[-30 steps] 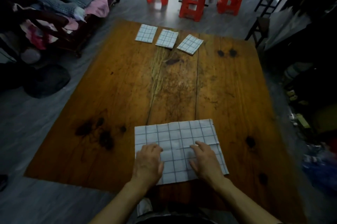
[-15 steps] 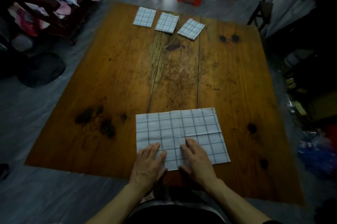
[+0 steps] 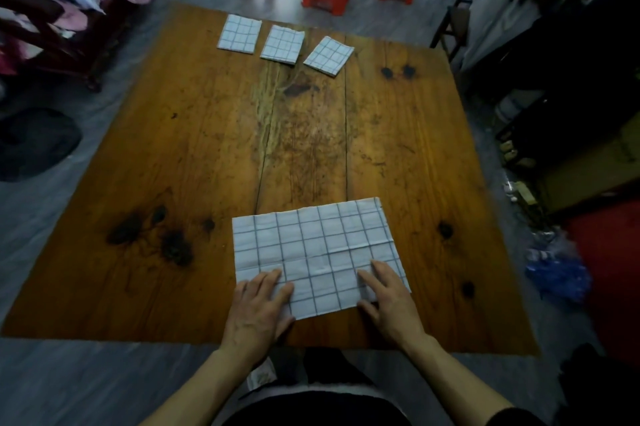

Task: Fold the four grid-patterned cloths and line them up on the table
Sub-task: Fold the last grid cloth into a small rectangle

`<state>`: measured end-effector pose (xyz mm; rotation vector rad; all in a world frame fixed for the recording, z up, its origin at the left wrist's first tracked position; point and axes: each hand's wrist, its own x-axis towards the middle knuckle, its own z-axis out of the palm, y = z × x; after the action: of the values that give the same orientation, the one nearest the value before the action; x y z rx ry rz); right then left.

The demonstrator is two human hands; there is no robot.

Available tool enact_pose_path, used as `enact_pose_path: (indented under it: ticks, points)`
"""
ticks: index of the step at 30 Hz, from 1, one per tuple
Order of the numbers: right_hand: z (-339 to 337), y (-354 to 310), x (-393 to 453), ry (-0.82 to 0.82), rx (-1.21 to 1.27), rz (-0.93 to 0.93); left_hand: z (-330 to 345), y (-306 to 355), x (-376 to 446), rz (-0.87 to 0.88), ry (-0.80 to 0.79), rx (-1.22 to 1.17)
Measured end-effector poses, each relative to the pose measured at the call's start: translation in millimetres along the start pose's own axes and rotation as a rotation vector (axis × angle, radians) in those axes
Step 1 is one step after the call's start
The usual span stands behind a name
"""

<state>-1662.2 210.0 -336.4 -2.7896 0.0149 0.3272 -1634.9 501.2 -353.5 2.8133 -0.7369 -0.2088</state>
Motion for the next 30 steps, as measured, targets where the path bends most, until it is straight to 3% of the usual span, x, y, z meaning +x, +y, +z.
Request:
enact_pose_path:
  ticks: [8, 12, 16, 20, 30]
  points:
    - [-11.2, 17.0, -17.3, 0.144, 0.068, 0.395, 0.8, 2.4, -1.4, -0.038, 0.009, -0.019]
    - [-18.8, 14.5, -16.7, 0.207, 0.095, 0.494, -1.8, 6.0, -1.4, -0.058, 0.005, -0.023]
    - [-12.0, 0.8, -24.7, 0.25, 0.139, 0.285, -7.8, 11.0, -2.4, -0.075, 0.036, -0.054]
    - [3.6, -16.5, -25.8, 0.137, 0.091, 0.005, -14.3, 15.6, -15.5, -0.111, 0.123, -0.099]
    - [20.1, -19.1, -35.3, 0.085, 0.119, -0.015, -30.2, -9.5, -51.3, -0.188, -0.019, 0.002]
